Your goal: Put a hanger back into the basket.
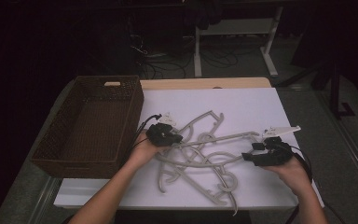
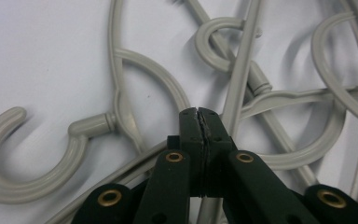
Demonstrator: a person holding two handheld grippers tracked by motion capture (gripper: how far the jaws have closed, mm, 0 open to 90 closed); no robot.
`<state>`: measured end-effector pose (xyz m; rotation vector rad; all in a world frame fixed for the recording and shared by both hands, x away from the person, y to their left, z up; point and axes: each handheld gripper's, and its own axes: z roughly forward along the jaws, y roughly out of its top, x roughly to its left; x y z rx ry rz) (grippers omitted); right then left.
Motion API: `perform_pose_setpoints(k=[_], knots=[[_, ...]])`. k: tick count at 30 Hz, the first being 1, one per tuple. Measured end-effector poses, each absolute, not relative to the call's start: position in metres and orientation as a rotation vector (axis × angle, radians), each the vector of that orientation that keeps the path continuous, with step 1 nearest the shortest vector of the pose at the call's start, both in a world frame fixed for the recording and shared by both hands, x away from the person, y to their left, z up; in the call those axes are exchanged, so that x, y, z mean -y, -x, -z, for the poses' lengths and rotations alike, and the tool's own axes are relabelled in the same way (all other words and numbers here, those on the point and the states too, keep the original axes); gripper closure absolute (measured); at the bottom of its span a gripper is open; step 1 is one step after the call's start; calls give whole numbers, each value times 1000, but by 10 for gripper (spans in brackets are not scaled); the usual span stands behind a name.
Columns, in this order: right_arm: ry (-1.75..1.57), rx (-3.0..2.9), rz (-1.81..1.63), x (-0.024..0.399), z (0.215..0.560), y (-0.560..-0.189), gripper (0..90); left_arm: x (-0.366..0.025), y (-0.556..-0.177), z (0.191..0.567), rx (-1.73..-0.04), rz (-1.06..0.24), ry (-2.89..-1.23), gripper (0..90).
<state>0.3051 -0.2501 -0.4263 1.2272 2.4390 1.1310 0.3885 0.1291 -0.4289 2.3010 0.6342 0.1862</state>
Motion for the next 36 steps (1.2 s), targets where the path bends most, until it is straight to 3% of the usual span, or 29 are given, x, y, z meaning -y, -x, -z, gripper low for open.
perform_pose_setpoints(k=[3,4,6,9,36], knots=[[-1257,-2458,-1086,255,429,-305,671,-129,-389,430,-635,-180,-2313,894],[-1257,-2458,-1086,255,429,-305,671,-129,-389,430,-635,-180,-2313,895],[-1282,-2479,-1050,259,433,-305,796,-128,-388,430,-629,-179,-2327,895],[-1293,-2510,-1012,259,438,-307,863,-128,-388,431,-631,-177,-2330,895],[-1432,-2388,-953,263,449,-349,890,-119,-372,434,-552,-73,-2419,897]])
